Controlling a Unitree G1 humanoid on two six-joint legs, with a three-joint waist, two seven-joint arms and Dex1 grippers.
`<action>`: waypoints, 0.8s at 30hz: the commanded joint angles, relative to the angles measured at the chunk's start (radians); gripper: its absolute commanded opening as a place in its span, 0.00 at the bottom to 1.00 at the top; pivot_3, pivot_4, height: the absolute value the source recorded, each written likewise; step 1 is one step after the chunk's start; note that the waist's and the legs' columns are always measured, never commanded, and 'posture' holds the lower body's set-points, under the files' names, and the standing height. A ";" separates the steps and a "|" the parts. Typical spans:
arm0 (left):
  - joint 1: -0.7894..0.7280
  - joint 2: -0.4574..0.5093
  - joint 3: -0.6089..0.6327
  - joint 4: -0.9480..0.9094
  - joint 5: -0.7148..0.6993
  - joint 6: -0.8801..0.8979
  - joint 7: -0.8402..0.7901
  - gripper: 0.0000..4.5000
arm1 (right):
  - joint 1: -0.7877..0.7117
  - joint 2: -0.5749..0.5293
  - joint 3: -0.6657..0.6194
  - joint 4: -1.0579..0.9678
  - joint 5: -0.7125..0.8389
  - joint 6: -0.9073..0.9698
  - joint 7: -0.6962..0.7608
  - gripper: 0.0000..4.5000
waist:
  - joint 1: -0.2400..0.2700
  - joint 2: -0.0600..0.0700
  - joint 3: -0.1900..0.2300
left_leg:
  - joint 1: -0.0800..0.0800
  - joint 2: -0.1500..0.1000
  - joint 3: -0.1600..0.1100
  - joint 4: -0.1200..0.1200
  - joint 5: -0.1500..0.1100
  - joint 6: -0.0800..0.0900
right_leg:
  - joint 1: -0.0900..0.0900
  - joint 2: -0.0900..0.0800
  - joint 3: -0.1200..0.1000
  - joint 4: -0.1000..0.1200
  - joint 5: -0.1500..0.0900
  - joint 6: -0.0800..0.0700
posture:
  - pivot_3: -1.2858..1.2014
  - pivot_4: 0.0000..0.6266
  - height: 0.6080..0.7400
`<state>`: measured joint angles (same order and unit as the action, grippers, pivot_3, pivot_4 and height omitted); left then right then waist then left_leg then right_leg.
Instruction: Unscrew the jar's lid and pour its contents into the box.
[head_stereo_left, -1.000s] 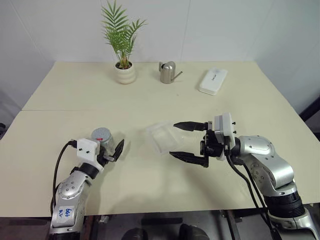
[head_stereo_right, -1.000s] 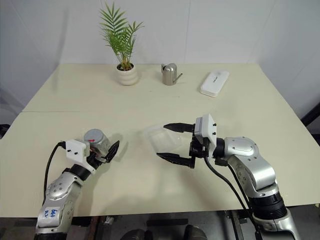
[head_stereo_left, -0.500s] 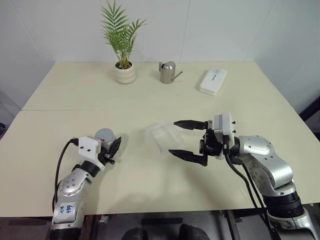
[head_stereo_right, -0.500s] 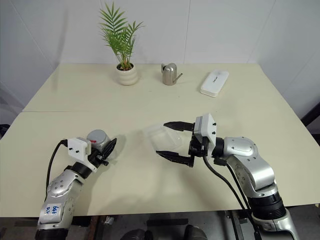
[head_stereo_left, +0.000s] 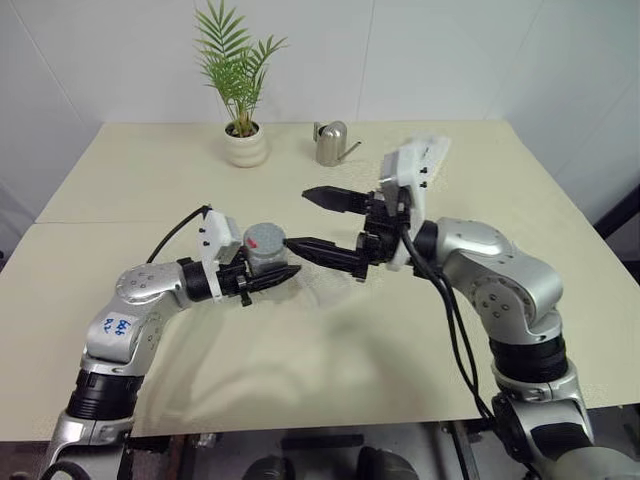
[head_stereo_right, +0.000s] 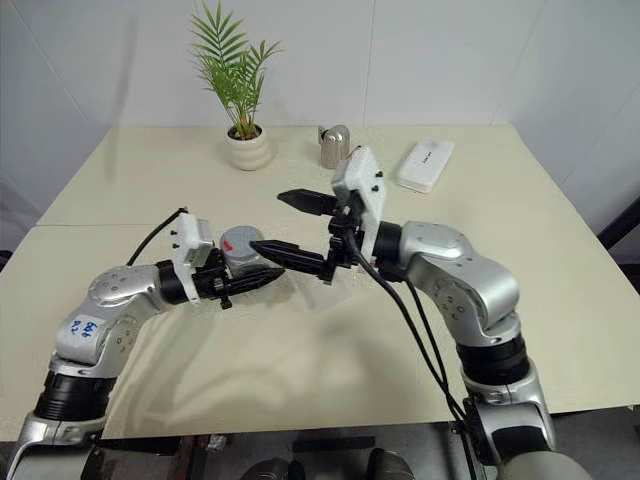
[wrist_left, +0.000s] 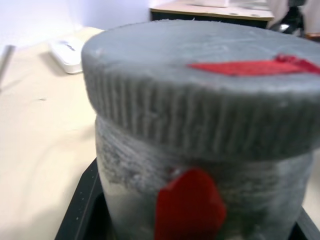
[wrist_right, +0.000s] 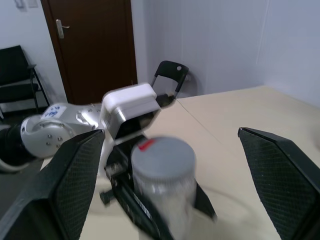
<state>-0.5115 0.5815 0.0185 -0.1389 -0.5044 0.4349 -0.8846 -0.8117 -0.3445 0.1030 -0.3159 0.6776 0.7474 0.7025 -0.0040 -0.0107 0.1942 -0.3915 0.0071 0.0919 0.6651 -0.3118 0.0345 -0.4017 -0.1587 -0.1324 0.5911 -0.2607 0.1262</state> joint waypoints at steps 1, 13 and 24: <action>-0.027 -0.014 -0.011 -0.011 -0.014 0.018 -0.013 0.43 | -0.023 0.024 0.035 -0.007 -0.027 0.009 -0.029 1.00 | 0.000 0.000 0.000 | 0.000 0.000 0.000 0.000 0.000 0.000 | 0.000 0.000 0.000 0.000 0.000 0.000 | 0.52 0.24 1.00; -0.012 -0.047 -0.037 -0.034 -0.005 0.022 -0.025 0.43 | 0.007 0.048 0.096 0.047 -0.111 -0.028 -0.006 1.00 | 0.000 0.000 0.000 | 0.000 0.006 0.002 0.002 0.002 -0.003 | -0.001 0.007 0.004 0.000 0.000 0.000 | 0.52 0.24 1.00; -0.010 -0.046 -0.020 -0.027 -0.005 0.020 -0.028 0.43 | 0.022 0.071 0.040 0.026 -0.044 -0.018 0.014 0.57 | -0.001 0.000 0.000 | -0.001 0.006 0.005 0.001 0.002 -0.003 | -0.004 0.008 0.006 0.000 0.000 -0.001 | 0.52 0.24 1.00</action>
<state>-0.5240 0.5297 -0.0203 -0.1449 -0.5037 0.4641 -0.9095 -0.7903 -0.2781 0.1886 -0.2454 0.5962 0.7448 0.6972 -0.0046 -0.0107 0.1942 -0.3929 0.0133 0.0967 0.6664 -0.3101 0.0311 -0.4061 -0.1511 -0.1259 0.5913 -0.2609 0.1255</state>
